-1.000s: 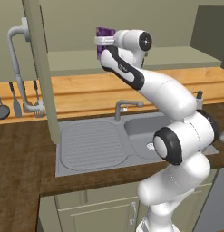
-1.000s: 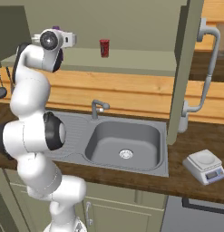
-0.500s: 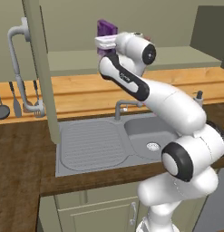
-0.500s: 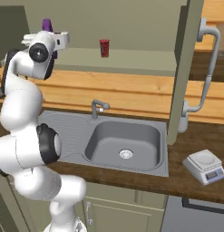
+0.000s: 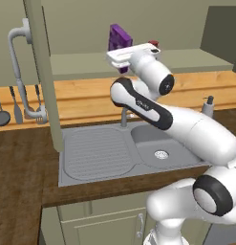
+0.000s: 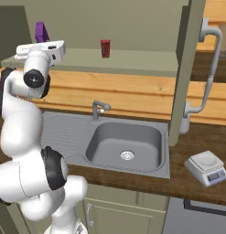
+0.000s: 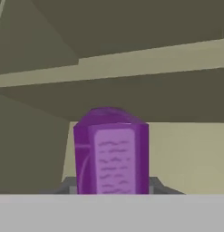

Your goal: Pick the cereal and place it on the digital scale for weighing, and close the cabinet.

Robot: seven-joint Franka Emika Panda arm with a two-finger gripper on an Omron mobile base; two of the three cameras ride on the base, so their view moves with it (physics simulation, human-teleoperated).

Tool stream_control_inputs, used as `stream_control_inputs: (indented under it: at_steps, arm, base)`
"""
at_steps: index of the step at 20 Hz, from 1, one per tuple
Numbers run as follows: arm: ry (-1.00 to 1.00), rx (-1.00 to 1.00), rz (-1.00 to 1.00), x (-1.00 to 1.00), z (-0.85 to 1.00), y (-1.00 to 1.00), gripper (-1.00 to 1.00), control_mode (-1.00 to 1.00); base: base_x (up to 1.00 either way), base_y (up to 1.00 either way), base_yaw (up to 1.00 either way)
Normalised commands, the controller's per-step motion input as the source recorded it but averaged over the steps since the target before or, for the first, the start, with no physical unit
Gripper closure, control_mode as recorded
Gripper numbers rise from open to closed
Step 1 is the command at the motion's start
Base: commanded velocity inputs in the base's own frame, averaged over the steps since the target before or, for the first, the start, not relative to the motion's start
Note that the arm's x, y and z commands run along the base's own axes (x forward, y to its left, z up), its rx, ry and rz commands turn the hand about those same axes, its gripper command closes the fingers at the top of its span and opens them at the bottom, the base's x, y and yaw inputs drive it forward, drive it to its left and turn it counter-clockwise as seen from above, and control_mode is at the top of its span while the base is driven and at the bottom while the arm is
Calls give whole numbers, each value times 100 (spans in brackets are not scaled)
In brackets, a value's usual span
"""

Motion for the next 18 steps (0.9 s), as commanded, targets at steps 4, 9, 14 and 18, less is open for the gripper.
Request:
stream_control_inputs:
  at_steps: [4,9,14,18]
  arm:
    - [-12,0,0,-90,0,-15,100,-100]
    - [-14,0,0,-100,0,-14,100,-100]
    - [-5,0,-2,-100,0,-34,100,-100]
    - [6,2,-9,-100,0,-64,100,-100]
  base:
    - [0,0,0]
    - [0,0,0]
    - [0,0,0]
    - [0,0,0]
